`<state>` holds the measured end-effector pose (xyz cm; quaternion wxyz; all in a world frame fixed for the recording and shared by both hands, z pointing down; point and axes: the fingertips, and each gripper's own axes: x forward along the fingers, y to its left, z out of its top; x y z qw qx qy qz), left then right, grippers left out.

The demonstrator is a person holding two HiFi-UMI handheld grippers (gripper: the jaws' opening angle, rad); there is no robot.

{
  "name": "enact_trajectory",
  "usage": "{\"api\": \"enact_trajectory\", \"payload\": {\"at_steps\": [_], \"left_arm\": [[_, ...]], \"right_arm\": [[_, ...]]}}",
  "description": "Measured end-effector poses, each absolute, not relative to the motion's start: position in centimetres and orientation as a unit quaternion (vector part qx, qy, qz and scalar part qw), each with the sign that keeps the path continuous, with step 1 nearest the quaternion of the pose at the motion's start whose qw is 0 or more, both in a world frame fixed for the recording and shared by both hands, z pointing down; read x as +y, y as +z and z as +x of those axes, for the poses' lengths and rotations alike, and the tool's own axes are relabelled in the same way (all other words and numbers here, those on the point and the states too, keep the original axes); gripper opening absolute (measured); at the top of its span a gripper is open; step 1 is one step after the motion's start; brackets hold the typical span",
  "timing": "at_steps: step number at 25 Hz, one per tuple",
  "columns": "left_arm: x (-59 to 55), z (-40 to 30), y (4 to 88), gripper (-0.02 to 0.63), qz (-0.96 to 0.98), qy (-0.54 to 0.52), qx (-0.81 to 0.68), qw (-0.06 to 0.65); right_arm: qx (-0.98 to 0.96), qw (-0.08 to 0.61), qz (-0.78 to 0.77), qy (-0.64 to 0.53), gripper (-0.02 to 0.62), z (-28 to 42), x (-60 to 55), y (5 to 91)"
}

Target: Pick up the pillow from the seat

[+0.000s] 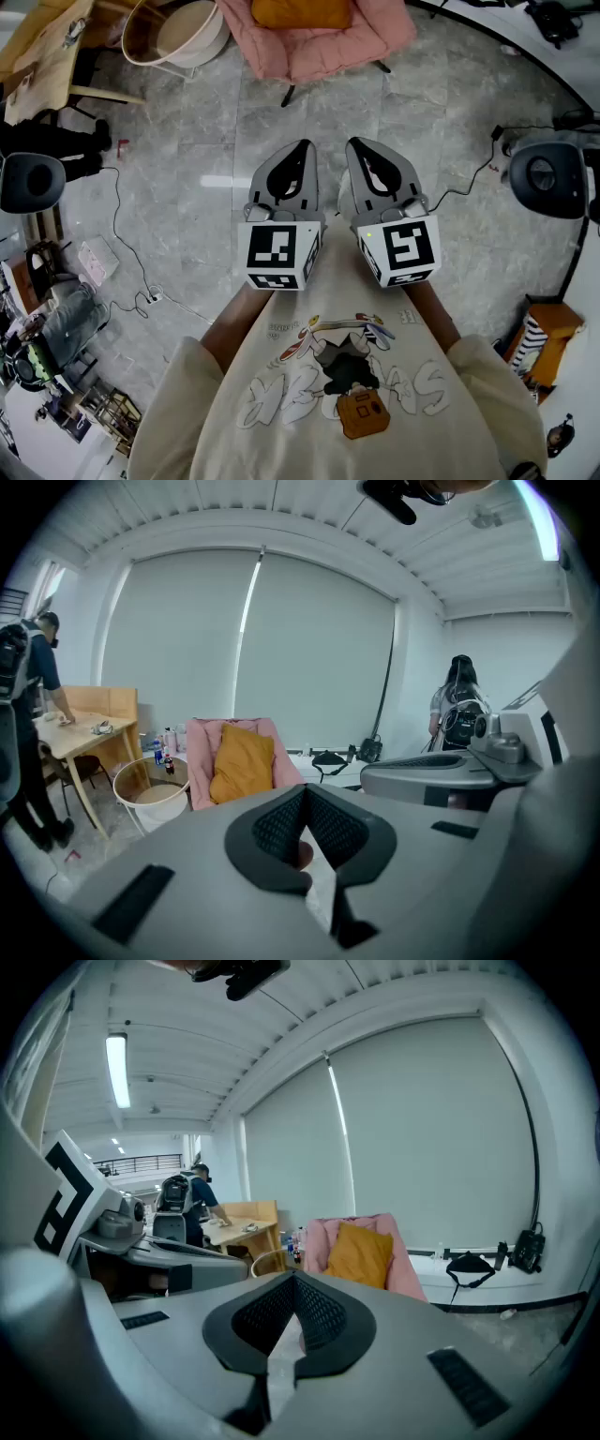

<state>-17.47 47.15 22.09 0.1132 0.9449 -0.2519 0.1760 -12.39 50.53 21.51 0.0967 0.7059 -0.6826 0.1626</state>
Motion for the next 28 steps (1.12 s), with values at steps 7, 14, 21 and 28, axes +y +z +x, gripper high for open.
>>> {"api": "enact_trajectory", "payload": {"at_steps": [7,14,21,28], "left_arm": [[48.3,-15.1,22.9,0.005,0.942,0.174,-0.263,0.111],[48.4,-13.6,23.7,0.005,0.929,0.179,-0.301,0.123],[47.9,-13.2,23.9,0.005,0.918,0.189,-0.323,0.131],[45.6,-13.0,25.6,0.005,0.913,0.188,-0.330,0.147]], "right_arm": [[-0.690,0.065,0.706,0.149,0.021,-9.1,51.4,21.2],[-0.683,0.063,0.709,0.164,0.021,-5.1,51.8,22.6],[-0.690,0.061,0.697,0.186,0.021,-4.2,51.1,23.6],[-0.705,0.088,0.677,0.195,0.021,-4.2,48.3,25.5]]}}
